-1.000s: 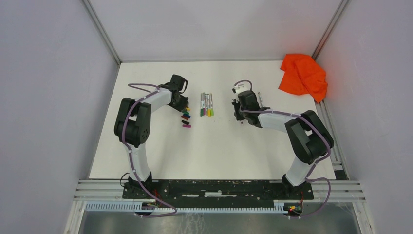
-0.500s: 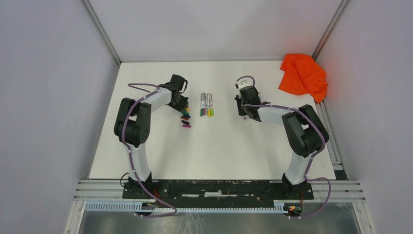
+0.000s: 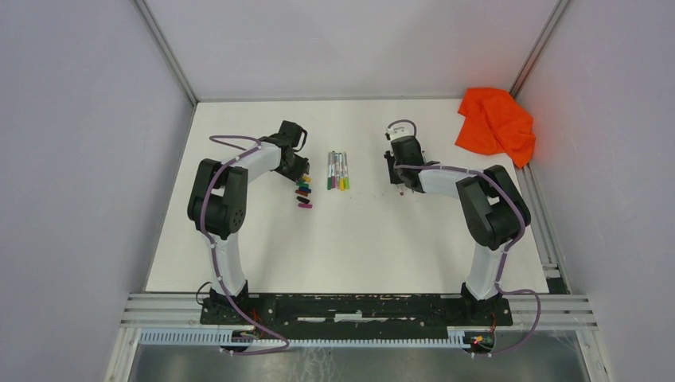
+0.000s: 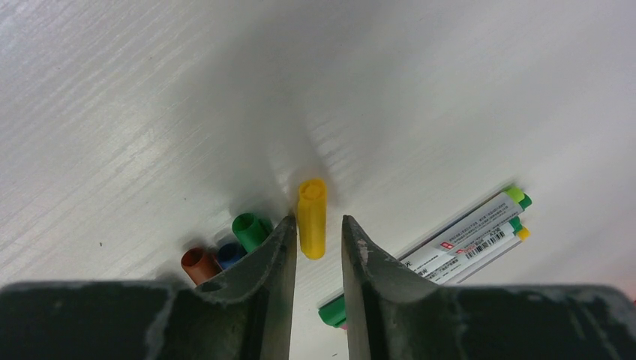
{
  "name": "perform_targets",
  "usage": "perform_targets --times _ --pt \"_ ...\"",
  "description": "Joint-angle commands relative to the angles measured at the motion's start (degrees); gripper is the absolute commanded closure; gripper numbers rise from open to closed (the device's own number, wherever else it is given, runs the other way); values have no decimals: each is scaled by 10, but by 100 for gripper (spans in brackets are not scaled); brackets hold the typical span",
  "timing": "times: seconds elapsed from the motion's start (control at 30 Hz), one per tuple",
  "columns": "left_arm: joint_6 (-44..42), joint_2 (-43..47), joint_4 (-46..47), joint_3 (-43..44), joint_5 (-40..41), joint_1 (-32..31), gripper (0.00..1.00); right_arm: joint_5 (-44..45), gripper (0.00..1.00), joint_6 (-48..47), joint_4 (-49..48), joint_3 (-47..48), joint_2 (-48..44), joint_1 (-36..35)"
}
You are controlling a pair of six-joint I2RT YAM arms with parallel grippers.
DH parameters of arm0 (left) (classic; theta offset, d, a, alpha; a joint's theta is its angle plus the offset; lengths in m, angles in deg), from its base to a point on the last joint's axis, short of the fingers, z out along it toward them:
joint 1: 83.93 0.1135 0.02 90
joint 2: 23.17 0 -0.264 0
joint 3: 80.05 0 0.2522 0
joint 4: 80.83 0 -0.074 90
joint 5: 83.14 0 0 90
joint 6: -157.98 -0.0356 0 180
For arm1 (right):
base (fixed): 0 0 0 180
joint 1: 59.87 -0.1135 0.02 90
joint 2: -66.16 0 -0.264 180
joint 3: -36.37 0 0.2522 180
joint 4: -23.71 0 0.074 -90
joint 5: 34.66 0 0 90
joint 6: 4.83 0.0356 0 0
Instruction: Open the pen caps
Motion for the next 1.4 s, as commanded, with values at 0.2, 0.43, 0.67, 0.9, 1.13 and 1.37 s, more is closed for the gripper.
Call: perform_targets --times 0.2,0.43,0.67,0.9,1.13,1.37 --pt "16 1 -10 16 13 5 64 41 73 -11 20 24 20 10" --pt "15 13 -15 20 18 6 65 54 73 -16 21 29 19 11" --pt "15 26 -20 25 24 6 65 63 73 -25 24 34 13 11" --pt "19 41 -20 28 23 6 65 69 73 -32 43 39 7 11" --pt "20 54 -19 32 29 6 65 43 72 -47 29 36 -21 6" --pt "2 67 -7 28 31 6 66 37 72 -51 40 67 -27 -17"
